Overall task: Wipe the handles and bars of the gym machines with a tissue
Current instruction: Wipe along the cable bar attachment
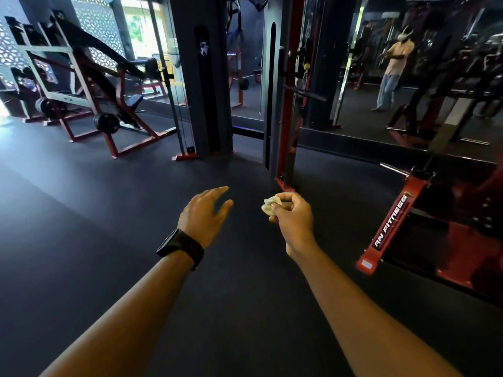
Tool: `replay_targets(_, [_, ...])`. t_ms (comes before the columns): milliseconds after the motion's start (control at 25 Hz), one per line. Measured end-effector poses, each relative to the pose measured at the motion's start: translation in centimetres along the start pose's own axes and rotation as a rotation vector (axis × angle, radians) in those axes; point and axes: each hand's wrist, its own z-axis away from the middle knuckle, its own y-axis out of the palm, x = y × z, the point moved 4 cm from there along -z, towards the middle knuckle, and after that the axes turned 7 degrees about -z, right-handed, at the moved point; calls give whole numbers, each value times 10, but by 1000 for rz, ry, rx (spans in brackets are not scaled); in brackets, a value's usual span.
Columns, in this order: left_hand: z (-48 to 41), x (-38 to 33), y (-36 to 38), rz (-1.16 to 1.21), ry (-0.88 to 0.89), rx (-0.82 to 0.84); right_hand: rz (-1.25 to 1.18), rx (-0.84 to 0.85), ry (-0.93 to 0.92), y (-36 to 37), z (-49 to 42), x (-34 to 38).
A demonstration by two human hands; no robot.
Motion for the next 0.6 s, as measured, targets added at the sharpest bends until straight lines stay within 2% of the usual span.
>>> replay_targets(200, [-187,25,62,11,68,15,-32,-57,-68,46,-180,-8])
replay_targets(360, [-356,45,127,19,85,22,-93,-85,-44,79,-355,-27])
replay_targets(600, [-589,62,192,33,72,57,-140,-117,-56,136,-589,-6])
